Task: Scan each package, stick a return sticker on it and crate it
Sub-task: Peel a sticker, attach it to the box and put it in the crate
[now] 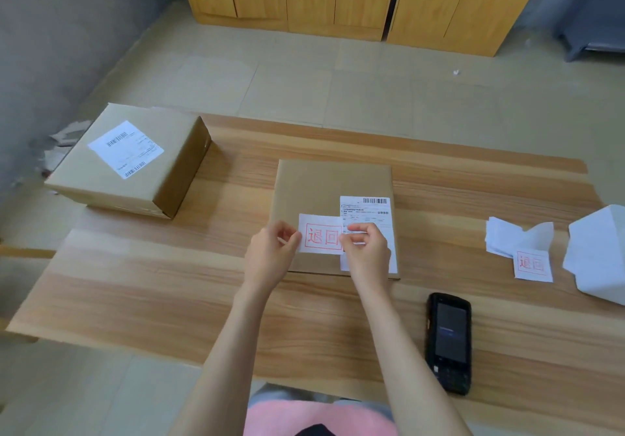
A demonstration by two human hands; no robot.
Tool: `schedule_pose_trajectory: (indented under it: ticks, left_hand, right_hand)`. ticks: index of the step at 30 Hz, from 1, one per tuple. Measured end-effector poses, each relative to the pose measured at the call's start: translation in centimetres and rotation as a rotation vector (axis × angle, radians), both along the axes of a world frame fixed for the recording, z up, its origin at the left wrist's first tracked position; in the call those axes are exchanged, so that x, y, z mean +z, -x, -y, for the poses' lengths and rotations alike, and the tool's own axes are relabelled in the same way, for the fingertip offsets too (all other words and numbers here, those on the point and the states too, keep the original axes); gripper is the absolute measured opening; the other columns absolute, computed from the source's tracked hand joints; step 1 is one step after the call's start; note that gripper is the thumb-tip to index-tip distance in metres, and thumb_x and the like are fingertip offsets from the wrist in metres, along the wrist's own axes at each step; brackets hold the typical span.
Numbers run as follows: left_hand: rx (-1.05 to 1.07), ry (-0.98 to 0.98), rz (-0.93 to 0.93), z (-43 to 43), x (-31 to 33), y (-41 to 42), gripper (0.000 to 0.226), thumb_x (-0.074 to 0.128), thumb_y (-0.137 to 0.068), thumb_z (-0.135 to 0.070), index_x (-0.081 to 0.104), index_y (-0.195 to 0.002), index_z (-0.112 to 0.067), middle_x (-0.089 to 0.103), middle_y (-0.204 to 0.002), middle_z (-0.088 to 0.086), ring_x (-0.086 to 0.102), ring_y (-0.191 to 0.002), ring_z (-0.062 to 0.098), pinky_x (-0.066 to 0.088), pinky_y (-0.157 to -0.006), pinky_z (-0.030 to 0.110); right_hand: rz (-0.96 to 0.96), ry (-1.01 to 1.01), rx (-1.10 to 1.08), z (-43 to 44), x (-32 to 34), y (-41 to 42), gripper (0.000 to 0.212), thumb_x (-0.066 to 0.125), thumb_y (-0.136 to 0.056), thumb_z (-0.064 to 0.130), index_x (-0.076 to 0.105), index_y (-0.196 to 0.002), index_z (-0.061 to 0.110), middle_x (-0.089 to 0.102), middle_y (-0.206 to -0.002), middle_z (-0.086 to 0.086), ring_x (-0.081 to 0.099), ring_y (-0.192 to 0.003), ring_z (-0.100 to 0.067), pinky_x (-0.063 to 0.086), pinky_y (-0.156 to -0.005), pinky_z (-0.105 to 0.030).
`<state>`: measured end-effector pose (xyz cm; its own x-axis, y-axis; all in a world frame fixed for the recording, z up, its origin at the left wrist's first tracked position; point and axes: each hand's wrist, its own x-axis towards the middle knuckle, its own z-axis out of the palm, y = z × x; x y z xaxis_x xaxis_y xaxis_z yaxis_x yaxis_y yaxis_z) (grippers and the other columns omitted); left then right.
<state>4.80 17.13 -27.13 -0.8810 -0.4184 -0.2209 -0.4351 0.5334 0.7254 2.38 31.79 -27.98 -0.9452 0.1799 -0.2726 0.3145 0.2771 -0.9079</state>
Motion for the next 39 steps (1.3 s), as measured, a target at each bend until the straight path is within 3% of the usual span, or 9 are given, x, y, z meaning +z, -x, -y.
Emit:
schedule_pose_trajectory:
  ticks: [3,8,14,24,26,30,35,37,39]
  left_hand:
    - [-0.056,0.064,0.034,0.7,-1.1,-0.3,0.008,0.06,-0.086,-0.025,0.062,-0.082,-0.019,0.065,-0.083,-0.006,0.062,-0.085,0.022,0.046,-0.073,0.032]
    - [-0.108,0.117,0.083,1.1,-2.0,-0.3,0.01,0.058,-0.087,-0.028,0.063,-0.088,-0.019,0.067,-0.089,-0.003,0.061,-0.09,0.022,0.043,-0.072,0.031]
    - [-0.168,0.209,0.118,1.3,-2.4,-0.1,0.013,0.054,-0.089,-0.029,0.062,-0.09,-0.019,0.066,-0.089,-0.008,0.061,-0.091,0.022,0.043,-0.071,0.031]
    - [-0.297,0.454,0.158,1.1,-3.0,0.1,0.018,0.048,-0.092,-0.03,0.057,-0.096,-0.014,0.067,-0.095,0.005,0.059,-0.09,0.029,0.041,-0.07,0.032]
    - [-0.295,0.463,0.159,1.0,-3.1,0.1,0.018,0.049,-0.092,-0.029,0.056,-0.095,-0.013,0.066,-0.096,0.005,0.058,-0.091,0.029,0.04,-0.07,0.033]
    - [-0.271,0.459,0.116,1.0,-3.1,-0.1,0.017,0.051,-0.091,-0.026,0.053,-0.097,-0.01,0.059,-0.1,0.005,0.053,-0.096,0.028,0.04,-0.074,0.035]
    - [-0.327,0.539,-0.173,0.5,-4.0,-0.5,0.016,0.054,-0.087,-0.011,0.062,-0.1,-0.006,0.06,-0.098,0.013,0.053,-0.084,0.033,0.044,-0.071,0.038]
    - [-0.38,0.545,-0.216,0.1,-4.2,-0.7,0.033,0.042,-0.085,-0.016,0.063,-0.109,-0.009,0.062,-0.111,0.011,0.058,-0.093,0.034,0.048,-0.075,0.039]
    - [-0.463,0.541,-0.212,-0.4,-4.2,-0.9,0.048,0.035,-0.083,-0.022,0.06,-0.122,-0.009,0.059,-0.126,0.011,0.057,-0.112,0.034,0.049,-0.086,0.039]
  right_hand:
    - [0.03,-0.07,-0.012,0.9,-1.1,-0.6,0.009,0.065,-0.085,0.012,0.057,-0.085,0.017,0.061,-0.075,0.01,0.061,-0.075,-0.017,0.048,-0.067,-0.031]
    - [0.05,-0.244,-0.018,1.7,-2.0,-1.0,0.006,0.062,-0.086,0.015,0.058,-0.089,0.017,0.058,-0.075,0.014,0.055,-0.078,-0.012,0.034,-0.061,-0.027]
    - [0.042,-0.43,0.068,2.4,-2.4,-1.0,0.006,0.059,-0.088,0.015,0.059,-0.094,0.018,0.061,-0.083,0.01,0.058,-0.085,-0.018,0.042,-0.066,-0.03]
    - [-0.041,-0.833,0.287,2.9,-2.6,-0.7,0.015,0.048,-0.096,0.022,0.056,-0.107,0.016,0.06,-0.105,0.0,0.055,-0.099,-0.021,0.039,-0.069,-0.03]
    - [-0.064,-0.941,0.311,3.3,-2.5,-0.9,0.014,0.055,-0.094,0.023,0.059,-0.105,0.015,0.06,-0.101,-0.002,0.056,-0.096,-0.023,0.043,-0.072,-0.032]
    - [-0.17,-1.057,0.217,3.5,-3.6,-1.6,0.02,0.082,-0.067,0.024,0.066,-0.076,0.015,0.059,-0.083,-0.005,0.057,-0.071,-0.026,0.045,-0.057,-0.032]
    - [-0.471,-0.954,0.236,3.1,-4.3,-1.8,0.032,0.078,-0.073,0.01,0.069,-0.103,0.009,0.064,-0.115,-0.012,0.063,-0.104,-0.031,0.053,-0.083,-0.038]
    - [-0.543,-0.977,0.34,3.6,-4.9,-2.3,0.042,0.07,-0.077,0.002,0.063,-0.118,0.006,0.06,-0.127,-0.014,0.057,-0.119,-0.031,0.05,-0.094,-0.039]
    - [-0.557,-0.989,0.448,4.0,-5.6,-2.9,0.061,0.072,-0.073,0.002,0.051,-0.13,0.003,0.056,-0.134,-0.013,0.052,-0.126,-0.031,0.037,-0.104,-0.04]
